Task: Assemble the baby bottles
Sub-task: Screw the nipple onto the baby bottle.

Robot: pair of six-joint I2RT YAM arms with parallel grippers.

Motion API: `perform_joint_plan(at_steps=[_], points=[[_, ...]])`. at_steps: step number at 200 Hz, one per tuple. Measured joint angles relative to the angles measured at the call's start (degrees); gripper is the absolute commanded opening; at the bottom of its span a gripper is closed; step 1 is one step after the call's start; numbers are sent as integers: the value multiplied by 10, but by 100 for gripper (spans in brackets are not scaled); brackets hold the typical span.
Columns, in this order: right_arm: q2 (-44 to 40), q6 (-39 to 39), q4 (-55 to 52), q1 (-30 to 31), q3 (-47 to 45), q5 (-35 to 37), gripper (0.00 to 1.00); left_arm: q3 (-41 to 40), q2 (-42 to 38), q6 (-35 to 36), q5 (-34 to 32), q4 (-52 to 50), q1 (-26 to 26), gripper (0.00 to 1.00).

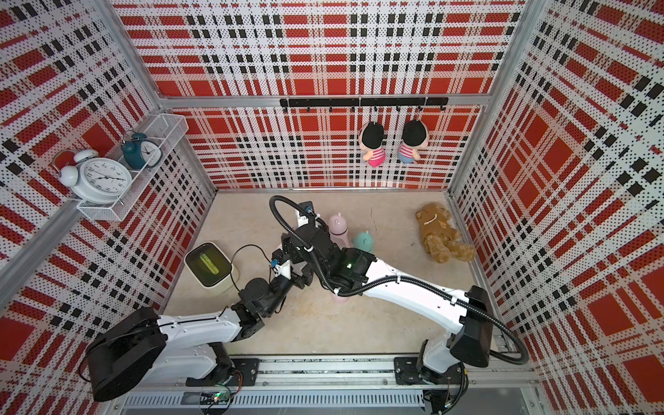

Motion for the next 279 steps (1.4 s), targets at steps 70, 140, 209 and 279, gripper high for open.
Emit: perform_joint_plan(at_steps=[70,140,209,279], points=[[-171,-93,62,-110,-133,-268,89,-2,-28,-24,212,-5,78,0],[-194,-164,65,-157,-168,-424,85,-7,-19,-46,411,37,85,0],[-179,-182,67,-164,-179,-469,82,-7,12,-70,472,51,85,0],[-165,-189,66,-164,-179,-474,73,-7,16,-73,478,56,85,0]])
